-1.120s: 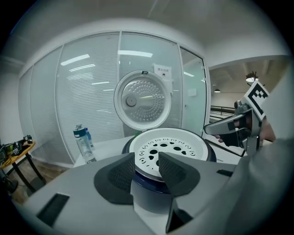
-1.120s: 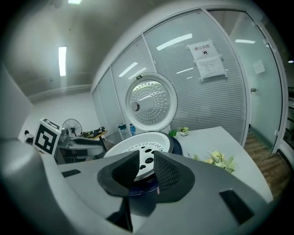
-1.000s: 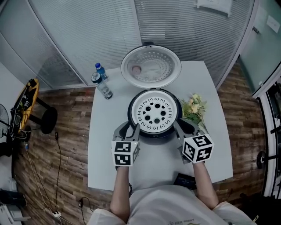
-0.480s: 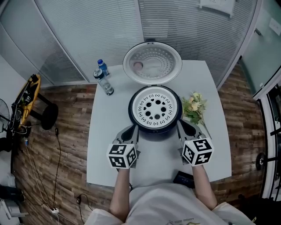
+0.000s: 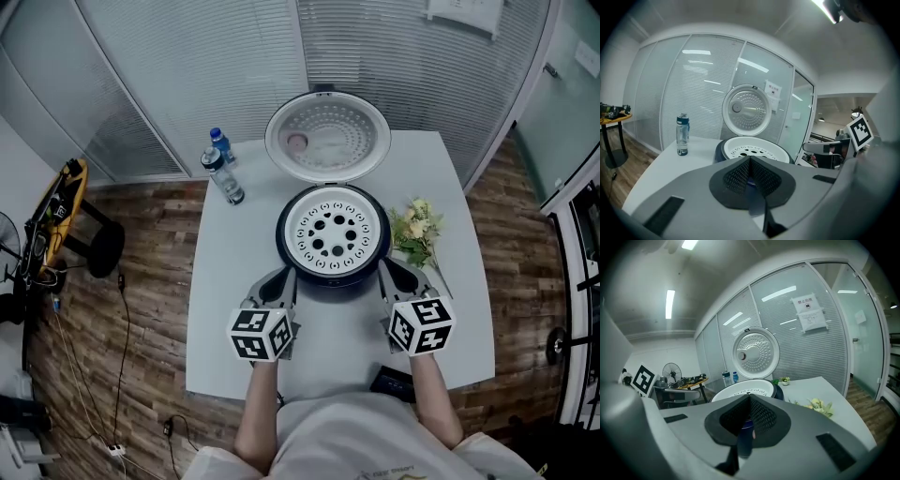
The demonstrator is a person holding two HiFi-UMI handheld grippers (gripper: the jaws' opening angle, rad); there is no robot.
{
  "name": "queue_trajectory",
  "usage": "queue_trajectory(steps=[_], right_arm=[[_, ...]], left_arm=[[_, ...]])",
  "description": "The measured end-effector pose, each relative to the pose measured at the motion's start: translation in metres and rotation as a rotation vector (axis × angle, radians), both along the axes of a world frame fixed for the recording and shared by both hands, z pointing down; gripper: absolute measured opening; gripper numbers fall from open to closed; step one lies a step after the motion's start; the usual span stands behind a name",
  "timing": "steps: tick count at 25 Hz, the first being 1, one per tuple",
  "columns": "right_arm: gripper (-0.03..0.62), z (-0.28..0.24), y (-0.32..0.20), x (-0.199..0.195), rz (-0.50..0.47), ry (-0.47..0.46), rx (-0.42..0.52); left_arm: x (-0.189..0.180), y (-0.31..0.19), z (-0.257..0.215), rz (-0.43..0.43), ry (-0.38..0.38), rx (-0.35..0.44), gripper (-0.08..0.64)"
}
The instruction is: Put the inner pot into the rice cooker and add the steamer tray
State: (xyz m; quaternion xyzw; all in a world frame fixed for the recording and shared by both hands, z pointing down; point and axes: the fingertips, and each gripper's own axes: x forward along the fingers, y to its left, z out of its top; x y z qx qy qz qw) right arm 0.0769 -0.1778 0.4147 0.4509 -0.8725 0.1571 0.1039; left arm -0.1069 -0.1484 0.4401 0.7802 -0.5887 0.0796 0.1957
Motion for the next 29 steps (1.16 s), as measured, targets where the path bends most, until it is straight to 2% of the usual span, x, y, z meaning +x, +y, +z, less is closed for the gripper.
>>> queue_trajectory(steps=[29], right_arm=[[0.017,0.0022,-0.0058,-0.0003,0.005,-0.01,-0.023]], left_arm=[[-0.0064,-0.0035,-0.0021,0.0,0.026,-0.014,0.009]])
